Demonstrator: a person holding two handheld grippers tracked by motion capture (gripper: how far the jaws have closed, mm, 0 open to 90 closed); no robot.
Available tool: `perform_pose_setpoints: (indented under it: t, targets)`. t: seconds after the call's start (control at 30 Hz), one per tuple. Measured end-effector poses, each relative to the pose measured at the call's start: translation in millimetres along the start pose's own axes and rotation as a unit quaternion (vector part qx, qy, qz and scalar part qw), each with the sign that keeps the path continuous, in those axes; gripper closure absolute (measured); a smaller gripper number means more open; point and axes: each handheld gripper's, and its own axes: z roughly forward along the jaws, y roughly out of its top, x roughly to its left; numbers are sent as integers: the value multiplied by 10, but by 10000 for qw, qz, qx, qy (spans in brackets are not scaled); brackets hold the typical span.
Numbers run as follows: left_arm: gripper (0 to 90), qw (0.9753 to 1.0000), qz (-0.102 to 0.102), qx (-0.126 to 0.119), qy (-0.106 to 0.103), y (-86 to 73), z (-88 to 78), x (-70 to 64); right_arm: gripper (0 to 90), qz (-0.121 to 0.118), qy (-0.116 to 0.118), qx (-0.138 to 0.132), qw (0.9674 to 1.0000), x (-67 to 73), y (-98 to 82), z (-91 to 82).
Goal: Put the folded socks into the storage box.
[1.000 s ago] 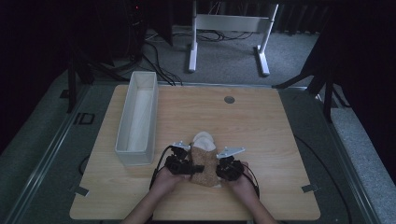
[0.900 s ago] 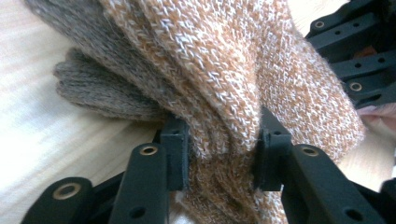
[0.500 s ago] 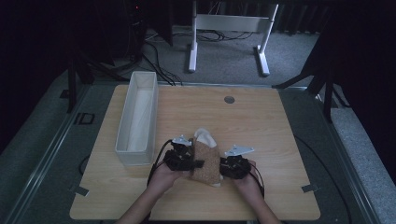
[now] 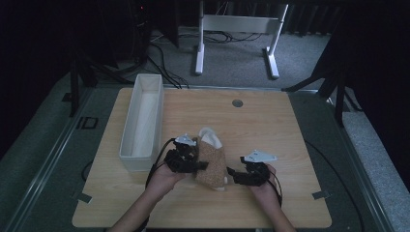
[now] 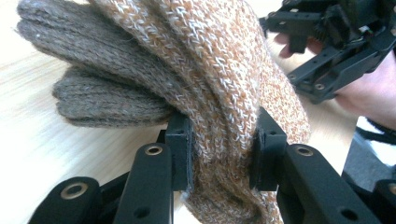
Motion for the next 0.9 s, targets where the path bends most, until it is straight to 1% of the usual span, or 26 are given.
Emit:
perform_pose_setpoints:
  t: [0.03,0.07,0.1,0.13,0.2,0.27,0.4,0.43,0.47,0.53,0.63,0.67,0.77,0.83,0.9]
  targets:
    - [672,10000,0,0,0,0,0,0,243,0,0,0,10000,0,0,0]
    - [672,10000,-29,17,53,20,-56,19,235,17,21,-50,10000,-5,-9,-7]
    - [672,9999,-6,2,105,28,-85,25,176,76,117,-215,9997,-14,-26,-18]
    - [672,9999,-5,19,147,39,-114,32,166,21,107,-274,9996,-10,-35,-21]
    - [672,9998,24,53,195,58,-168,51,155,-100,23,-259,9996,9,-47,-22]
    - [672,9995,64,113,277,81,-223,60,145,-61,100,-208,9997,14,-59,-17]
    - [671,9989,155,185,400,123,-305,62,136,-141,89,-340,9993,19,-92,-31]
    - [671,9989,155,185,400,123,-305,62,136,-141,89,-340,9993,19,-92,-31]
    - [671,9984,207,262,448,154,-349,72,135,-134,97,-356,9992,15,-97,-35]
    - [671,9979,191,319,523,188,-397,90,135,-105,110,-365,9992,-2,-114,-43]
    - [671,9974,176,384,579,247,-474,126,135,-40,120,-373,9992,-13,-137,-47]
    - [671,9971,203,391,615,268,-502,137,135,-48,130,-382,9992,-15,-143,-48]
    - [670,9957,240,477,754,341,-591,161,135,-84,138,-411,9990,-13,-158,-46]
    - [670,9947,248,554,834,387,-649,183,135,-64,185,-413,9990,-15,-166,-39]
    - [670,9935,237,613,934,426,-704,200,135,-115,154,-431,9989,-15,-175,-30]
